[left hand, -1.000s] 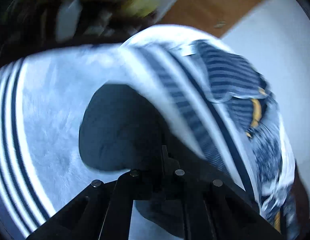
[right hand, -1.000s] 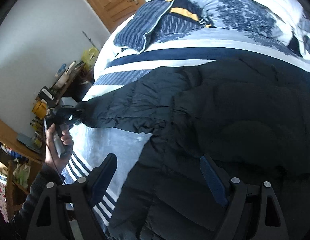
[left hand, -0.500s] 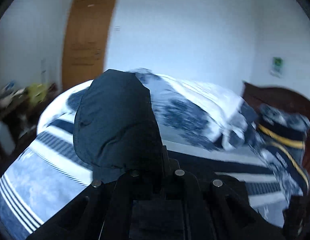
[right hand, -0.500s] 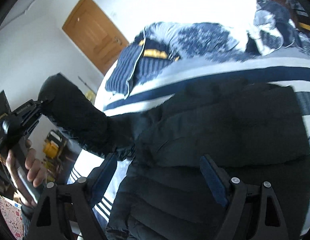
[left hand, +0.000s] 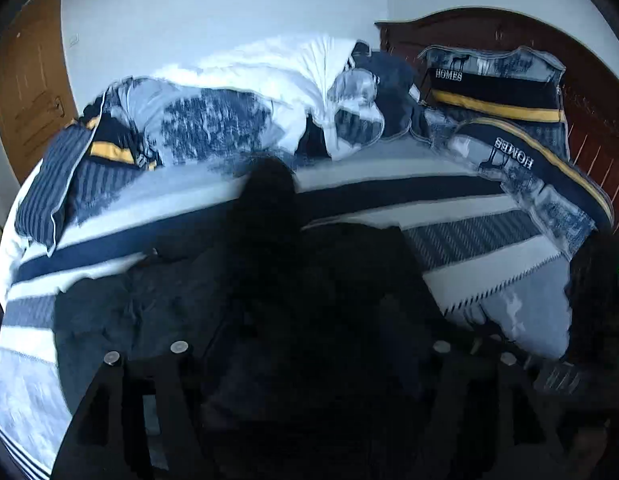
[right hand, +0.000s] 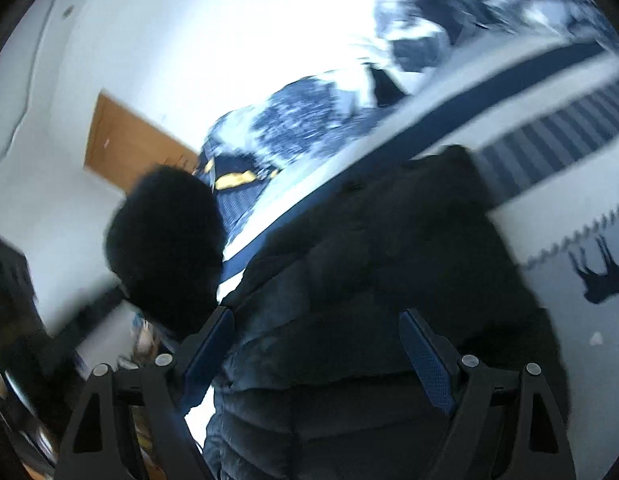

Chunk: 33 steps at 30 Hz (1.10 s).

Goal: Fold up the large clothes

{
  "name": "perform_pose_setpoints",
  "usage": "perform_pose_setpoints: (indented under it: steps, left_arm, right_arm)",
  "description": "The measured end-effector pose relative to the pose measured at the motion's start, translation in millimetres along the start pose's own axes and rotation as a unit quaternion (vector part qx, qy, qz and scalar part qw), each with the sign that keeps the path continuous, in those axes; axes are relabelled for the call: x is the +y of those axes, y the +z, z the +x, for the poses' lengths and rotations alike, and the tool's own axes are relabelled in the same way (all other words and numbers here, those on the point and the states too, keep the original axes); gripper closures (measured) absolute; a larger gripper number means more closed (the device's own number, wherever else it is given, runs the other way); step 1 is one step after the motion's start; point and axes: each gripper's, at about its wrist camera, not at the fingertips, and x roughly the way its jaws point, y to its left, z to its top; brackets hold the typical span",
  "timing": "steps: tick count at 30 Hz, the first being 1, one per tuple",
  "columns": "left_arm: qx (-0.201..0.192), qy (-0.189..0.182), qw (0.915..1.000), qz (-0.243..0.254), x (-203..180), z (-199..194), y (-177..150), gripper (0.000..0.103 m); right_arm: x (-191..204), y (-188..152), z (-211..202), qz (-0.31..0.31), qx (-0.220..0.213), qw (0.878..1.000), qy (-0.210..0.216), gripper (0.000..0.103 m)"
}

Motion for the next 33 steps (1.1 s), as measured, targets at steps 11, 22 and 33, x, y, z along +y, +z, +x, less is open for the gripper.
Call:
perform_pose_setpoints:
  steps: [11,22,33]
  left_arm:
    - [0.006,0.019,0.9904,-0.137,103.0,-47.4,-42.6,0.017]
    - [0.079,0.033,0.8884,-0.451,286.7,-13.7,-148.5,0.017]
    - [0.044,0.094,0.9112,-0.399,321.3,3.6,-94.0,0.097]
  right_arm:
    - [-51.5,3.0,11.9,0.072,0.027,0.997,-0.012,0.016]
    - [-17.9,-2.5,77.7,0.069,0.087,0.994,0.021,0.018]
    - [58.0,39.2,65.6,-0.051,0.041,0.998,-0.025,0.097]
